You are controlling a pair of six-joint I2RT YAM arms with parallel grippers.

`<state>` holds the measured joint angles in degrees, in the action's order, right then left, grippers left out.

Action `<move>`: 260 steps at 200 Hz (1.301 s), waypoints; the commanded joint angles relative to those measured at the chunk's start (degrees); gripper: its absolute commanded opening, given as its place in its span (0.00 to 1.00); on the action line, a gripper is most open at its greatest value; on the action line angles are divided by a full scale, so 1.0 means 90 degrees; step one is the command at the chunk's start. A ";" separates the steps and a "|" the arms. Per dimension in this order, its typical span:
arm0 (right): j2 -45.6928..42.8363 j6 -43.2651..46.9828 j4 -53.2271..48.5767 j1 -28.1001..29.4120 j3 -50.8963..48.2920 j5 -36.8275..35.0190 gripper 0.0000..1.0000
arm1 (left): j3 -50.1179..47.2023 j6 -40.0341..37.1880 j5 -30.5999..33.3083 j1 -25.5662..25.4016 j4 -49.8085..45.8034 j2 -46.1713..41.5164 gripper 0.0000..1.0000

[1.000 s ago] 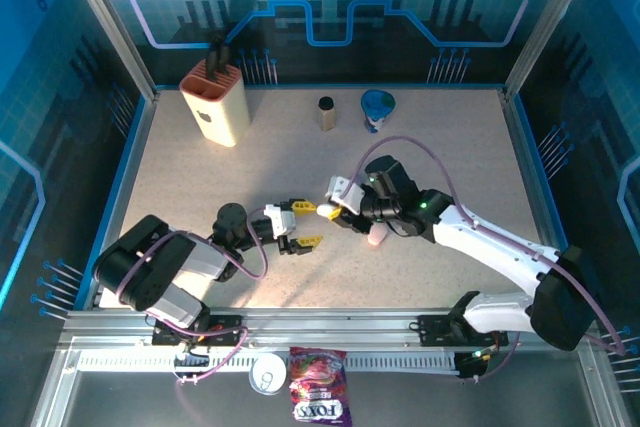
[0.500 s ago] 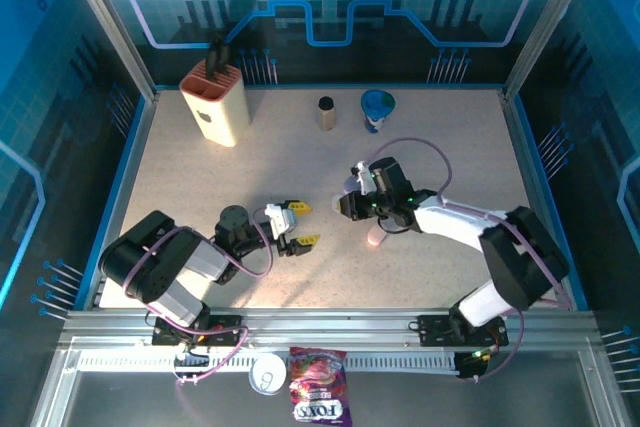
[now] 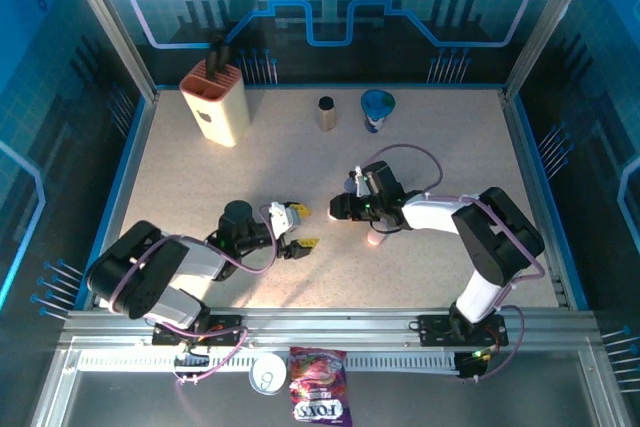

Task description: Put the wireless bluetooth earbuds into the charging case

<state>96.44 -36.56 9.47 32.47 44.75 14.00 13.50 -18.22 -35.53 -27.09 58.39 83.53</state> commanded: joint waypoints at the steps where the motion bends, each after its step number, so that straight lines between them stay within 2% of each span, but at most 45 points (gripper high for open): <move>1: -0.0677 0.0360 -0.0189 -0.0143 0.0126 -0.0315 0.67 | 0.0200 -0.0289 0.0089 0.0068 -0.0941 -0.0304 0.77; 24: -0.1391 0.0841 -0.0599 -0.0260 0.0065 -0.0813 0.77 | 0.0210 -0.0075 0.0288 0.0119 -0.0822 -0.0367 0.78; 48: -0.2287 0.1492 -0.0853 -0.0398 -0.0162 -0.1679 0.87 | 0.0165 0.0442 0.1000 0.0181 -0.0766 -0.0736 0.78; 77: -0.3358 0.2359 -0.0747 -0.0776 -0.0714 -0.2524 0.97 | 0.0047 0.1050 0.1950 0.0258 -0.1012 -0.1673 0.78; 107: -0.4211 0.3077 -0.0291 -0.1344 -0.1378 -0.3184 0.98 | -0.0130 0.1410 0.2935 0.0313 -0.1120 -0.2387 0.79; 120: -0.4466 0.3416 0.0028 -0.1493 -0.1676 -0.3473 0.98 | -0.0282 0.1262 0.3327 0.0334 -0.0995 -0.2728 0.78; 136: -0.4673 0.3800 0.0597 -0.1666 -0.2079 -0.3575 0.98 | -0.0287 0.1059 0.3849 0.0353 -0.1630 -0.3341 0.80; 158: -0.4597 0.3996 0.1591 -0.2005 -0.2618 -0.3539 0.98 | -0.0133 0.0800 0.4696 0.0364 -0.2936 -0.3926 0.87; 187: -0.4041 0.4045 0.2926 -0.2430 -0.3157 -0.3177 0.99 | -0.0439 0.0647 0.5489 0.0479 -0.2312 -0.3674 0.92; 260: -0.2077 0.4177 0.5304 -0.3041 -0.3372 -0.2337 1.00 | -0.0804 0.1576 0.4896 0.1744 -0.0267 -0.1982 0.96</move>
<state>73.54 0.10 44.34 6.48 15.33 -10.81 6.90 -8.16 9.78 -14.35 46.35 62.41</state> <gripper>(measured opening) 0.998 0.963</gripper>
